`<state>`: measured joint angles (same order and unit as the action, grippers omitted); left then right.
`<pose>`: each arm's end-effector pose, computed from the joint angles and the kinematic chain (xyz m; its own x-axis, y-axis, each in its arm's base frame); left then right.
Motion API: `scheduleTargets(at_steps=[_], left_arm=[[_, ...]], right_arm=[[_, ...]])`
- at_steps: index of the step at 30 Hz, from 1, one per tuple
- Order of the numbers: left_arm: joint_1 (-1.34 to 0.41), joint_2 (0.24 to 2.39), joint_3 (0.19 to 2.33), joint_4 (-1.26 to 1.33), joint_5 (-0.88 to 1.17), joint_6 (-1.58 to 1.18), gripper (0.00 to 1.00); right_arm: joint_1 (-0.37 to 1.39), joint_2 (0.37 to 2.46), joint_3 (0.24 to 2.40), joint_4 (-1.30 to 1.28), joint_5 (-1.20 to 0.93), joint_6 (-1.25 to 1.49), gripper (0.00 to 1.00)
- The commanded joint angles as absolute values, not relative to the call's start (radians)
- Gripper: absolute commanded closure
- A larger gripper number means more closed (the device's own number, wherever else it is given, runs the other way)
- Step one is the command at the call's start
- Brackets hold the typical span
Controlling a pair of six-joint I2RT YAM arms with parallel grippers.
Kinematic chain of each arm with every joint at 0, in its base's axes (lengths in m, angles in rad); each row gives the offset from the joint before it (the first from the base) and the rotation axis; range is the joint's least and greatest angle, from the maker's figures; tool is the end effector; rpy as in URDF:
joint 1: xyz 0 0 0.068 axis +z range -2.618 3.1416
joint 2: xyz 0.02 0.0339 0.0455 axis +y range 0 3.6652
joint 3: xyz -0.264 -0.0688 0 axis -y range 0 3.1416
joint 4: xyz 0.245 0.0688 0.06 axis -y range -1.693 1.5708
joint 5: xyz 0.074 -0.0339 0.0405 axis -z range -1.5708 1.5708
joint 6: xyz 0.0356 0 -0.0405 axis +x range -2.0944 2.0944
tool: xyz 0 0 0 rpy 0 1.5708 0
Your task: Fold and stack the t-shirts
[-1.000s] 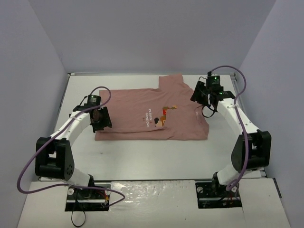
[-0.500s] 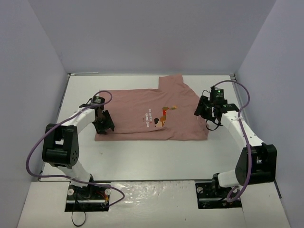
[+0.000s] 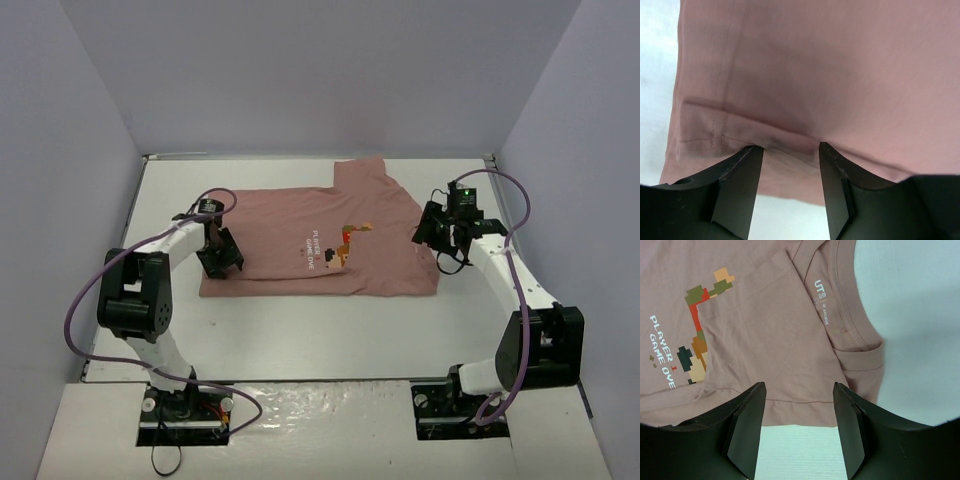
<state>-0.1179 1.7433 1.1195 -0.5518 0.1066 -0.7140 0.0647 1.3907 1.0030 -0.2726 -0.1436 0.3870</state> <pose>0.3385 -0.0439 0.1782 -0.7959 -0.5614 -0.2266 -0.4811 0.8137 -0.3263 0.3075 0.0250 0.2692 -0.6335 0.3333 -0.6983 0.0673 0.9228 0.3794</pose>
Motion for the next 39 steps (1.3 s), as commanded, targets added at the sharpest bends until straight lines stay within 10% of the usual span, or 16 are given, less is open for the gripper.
scheduleTargets(at_steps=[1,12,22,34,39], left_arm=[[-0.100,1.755,1.239,-0.485,0.082,-0.768,0.54],[-0.058,1.767,1.431,-0.470,0.111,-0.755,0.54],[0.000,1.489,1.114,-0.585,0.071,-0.568,0.54],[0.072,1.671,1.018,-0.515,0.115,-0.539,0.54],[0.072,1.731,1.018,-0.512,0.126,-0.555,0.74]], right_arm=[[0.058,1.373,1.006,-0.253,-0.155,0.365,0.46],[0.056,1.337,0.965,-0.254,-0.147,0.363,0.46],[0.005,1.300,0.831,-0.283,-0.072,0.454,0.46],[-0.024,1.443,0.778,-0.252,-0.110,0.451,0.45],[-0.041,1.490,0.745,-0.203,-0.107,0.463,0.51]])
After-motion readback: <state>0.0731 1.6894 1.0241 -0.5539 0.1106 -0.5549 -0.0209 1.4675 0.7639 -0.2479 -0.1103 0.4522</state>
